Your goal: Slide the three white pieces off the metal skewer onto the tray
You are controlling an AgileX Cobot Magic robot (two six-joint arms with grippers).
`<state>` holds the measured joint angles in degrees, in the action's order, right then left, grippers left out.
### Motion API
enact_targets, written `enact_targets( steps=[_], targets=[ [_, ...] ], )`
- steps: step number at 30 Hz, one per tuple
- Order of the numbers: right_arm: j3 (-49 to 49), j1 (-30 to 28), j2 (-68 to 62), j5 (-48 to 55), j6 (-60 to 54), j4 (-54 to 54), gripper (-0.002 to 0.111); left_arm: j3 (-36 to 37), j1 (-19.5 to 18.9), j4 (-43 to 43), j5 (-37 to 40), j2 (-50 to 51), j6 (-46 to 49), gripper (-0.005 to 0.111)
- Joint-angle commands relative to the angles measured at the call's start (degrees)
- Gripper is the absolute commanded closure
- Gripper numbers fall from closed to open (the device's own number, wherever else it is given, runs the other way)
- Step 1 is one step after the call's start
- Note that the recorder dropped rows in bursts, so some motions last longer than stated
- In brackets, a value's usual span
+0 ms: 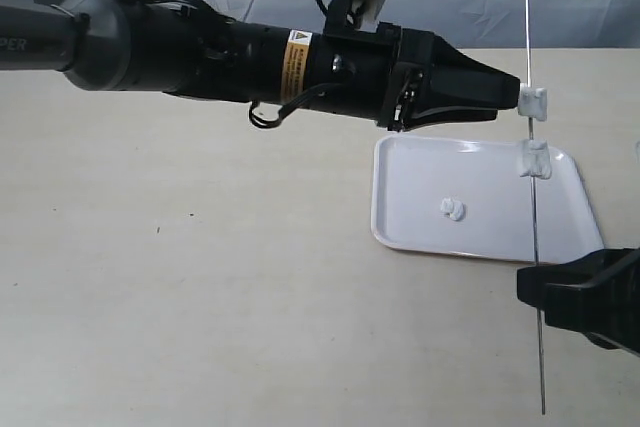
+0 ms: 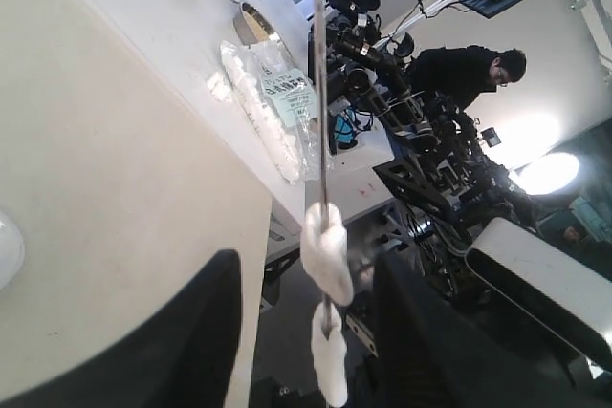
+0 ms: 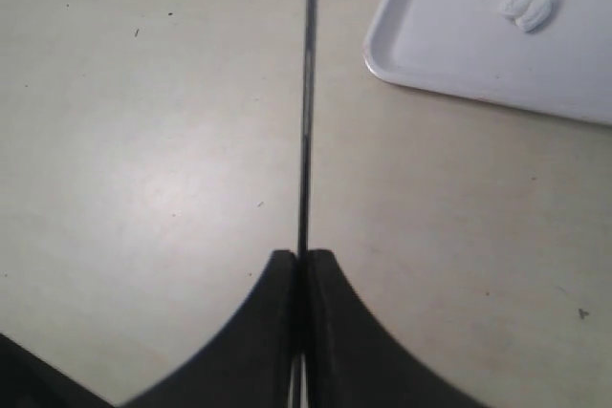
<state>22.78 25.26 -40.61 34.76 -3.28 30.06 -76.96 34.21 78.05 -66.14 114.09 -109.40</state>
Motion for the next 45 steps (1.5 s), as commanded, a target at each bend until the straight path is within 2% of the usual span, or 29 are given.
enact_targets(
  steps=[1, 18, 29, 41, 45],
  targets=[
    [-0.2, -0.2, 0.3, -1.0, -0.6, 0.2, 0.109, 0.1, 0.2, -2.8, 0.5, -0.1, 0.3, 0.064],
    [-0.2, -0.2, 0.3, -1.0, -1.0, 0.4, 0.109, 0.1, 1.9, -2.9, 3.4, 0.0, 1.0, 0.065],
    [-0.2, -0.2, 0.3, -1.0, -1.1, 0.6, 0.109, 0.1, 2.0, -3.2, 4.3, 0.0, 1.6, 0.107],
    [-0.2, -0.2, 0.3, 0.5, -1.1, 0.6, 0.109, -0.2, 3.0, -9.2, 3.6, 0.0, 5.2, 0.107],
    [-0.6, -0.2, 0.3, 2.0, -1.1, 0.6, 0.109, -0.3, 3.0, -11.5, 6.9, 0.0, 5.5, 0.107]
  ],
)
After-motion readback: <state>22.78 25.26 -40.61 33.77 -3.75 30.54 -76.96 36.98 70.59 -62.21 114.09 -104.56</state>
